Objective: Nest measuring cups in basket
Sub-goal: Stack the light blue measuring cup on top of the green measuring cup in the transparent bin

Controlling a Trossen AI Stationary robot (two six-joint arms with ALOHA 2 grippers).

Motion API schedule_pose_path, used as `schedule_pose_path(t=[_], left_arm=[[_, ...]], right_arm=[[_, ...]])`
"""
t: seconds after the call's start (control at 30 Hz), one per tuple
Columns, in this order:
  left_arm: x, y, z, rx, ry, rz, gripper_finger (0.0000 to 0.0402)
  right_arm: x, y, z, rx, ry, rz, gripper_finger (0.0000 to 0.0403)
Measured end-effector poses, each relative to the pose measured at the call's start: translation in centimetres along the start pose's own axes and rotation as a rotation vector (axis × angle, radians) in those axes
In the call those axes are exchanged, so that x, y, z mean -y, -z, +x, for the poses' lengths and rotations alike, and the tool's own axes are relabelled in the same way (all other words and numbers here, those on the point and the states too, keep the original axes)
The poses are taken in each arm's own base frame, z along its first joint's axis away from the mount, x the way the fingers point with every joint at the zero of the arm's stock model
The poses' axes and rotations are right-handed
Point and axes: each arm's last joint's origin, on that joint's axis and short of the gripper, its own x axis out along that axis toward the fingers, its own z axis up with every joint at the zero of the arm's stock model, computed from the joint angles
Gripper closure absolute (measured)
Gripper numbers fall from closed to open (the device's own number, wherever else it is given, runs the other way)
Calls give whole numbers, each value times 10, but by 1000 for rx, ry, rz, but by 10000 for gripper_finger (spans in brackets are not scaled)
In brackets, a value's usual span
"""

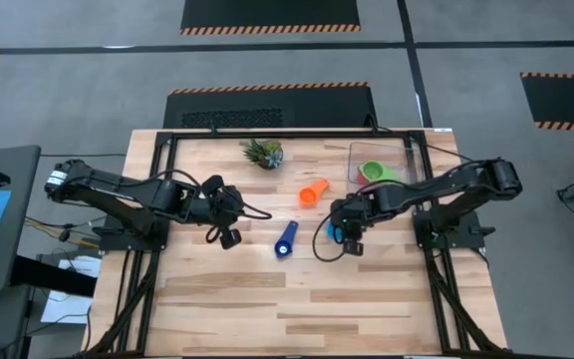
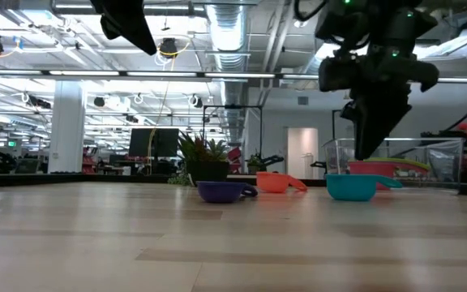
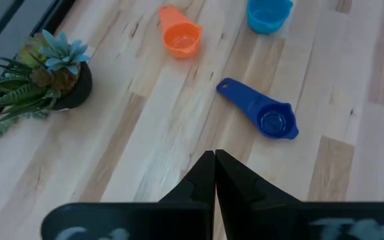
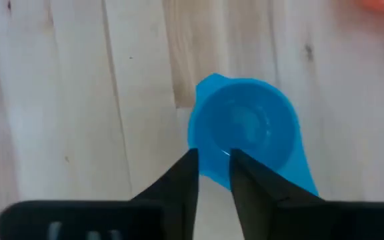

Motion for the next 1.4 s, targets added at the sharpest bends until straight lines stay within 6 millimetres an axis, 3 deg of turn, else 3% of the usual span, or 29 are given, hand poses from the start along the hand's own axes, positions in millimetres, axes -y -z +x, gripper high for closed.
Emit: schedule_pose_path(t=[0.3,0.5,0.7,0.8,0.9,1.0,1.1,1.23,1.4], left_arm=[[0,0,0,1,1,-1,401],[0,0,0,0,1,0,401],[0,0,0,4,-9,14,401],[-1,0,0,7,-18,14,401],[-1,0,0,7,-19,22,402],[-1,0,0,7,-19,26,401],[-1,0,0,5,-20,27,401],[0,1,2,7,-22,26,402],[-1,12,11,-31,-39,23,401]], right_arm=[[-4,-11,19,-53,-33,1,178],[-3,-9,41,-128,-16,4,159],[-3,-10,57,-150,-2,44,191],[-3,-11,58,-153,1,58,238],[-4,-17,55,-147,-3,58,310],[-6,-28,44,-113,-14,71,378],[-9,-39,28,-113,1,98,379],[-17,-57,-18,-67,73,50,379],[-14,-53,-71,-101,340,19,379]])
